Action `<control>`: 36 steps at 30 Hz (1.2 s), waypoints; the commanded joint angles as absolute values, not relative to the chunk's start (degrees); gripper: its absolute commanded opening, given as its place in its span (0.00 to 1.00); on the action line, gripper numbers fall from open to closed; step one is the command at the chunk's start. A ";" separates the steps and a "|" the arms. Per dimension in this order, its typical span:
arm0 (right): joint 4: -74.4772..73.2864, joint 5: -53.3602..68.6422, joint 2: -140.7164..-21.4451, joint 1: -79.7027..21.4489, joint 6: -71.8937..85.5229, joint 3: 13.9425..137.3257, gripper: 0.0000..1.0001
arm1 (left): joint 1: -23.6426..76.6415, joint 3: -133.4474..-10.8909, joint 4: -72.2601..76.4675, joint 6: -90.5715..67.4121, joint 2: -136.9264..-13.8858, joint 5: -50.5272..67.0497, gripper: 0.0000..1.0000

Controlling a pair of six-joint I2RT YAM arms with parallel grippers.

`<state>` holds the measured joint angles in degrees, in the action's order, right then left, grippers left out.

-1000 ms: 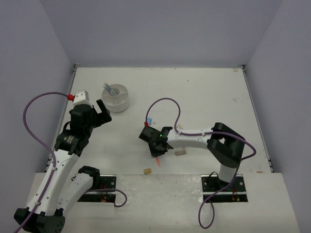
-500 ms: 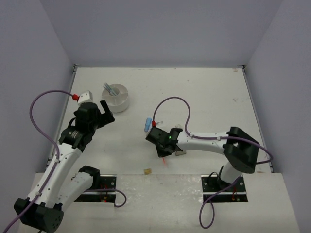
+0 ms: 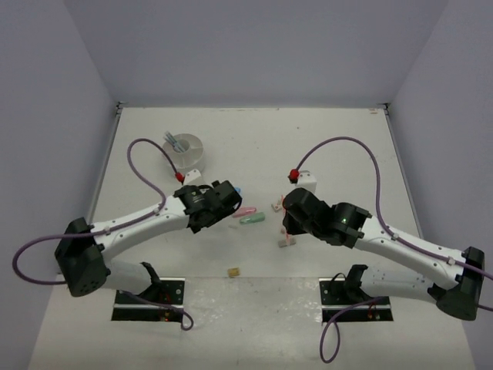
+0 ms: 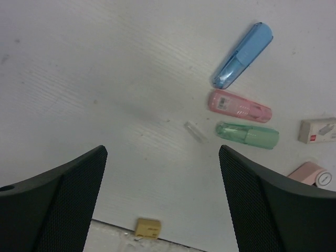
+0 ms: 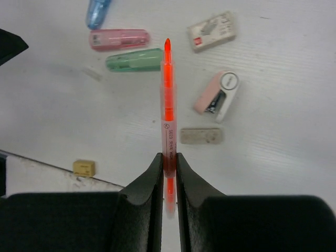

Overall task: Sort the stationery into containers
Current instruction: Close the pen cap on the pen.

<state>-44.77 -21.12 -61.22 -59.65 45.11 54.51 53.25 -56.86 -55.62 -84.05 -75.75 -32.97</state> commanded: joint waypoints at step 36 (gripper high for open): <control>-46.49 -24.17 -49.66 -56.07 43.59 43.59 0.00 | 53.21 -68.97 -53.70 -99.93 -107.95 -26.05 0.43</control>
<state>-48.02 -23.22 -50.39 -56.18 43.84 44.01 53.66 -69.50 -55.47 -98.54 -107.10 -25.73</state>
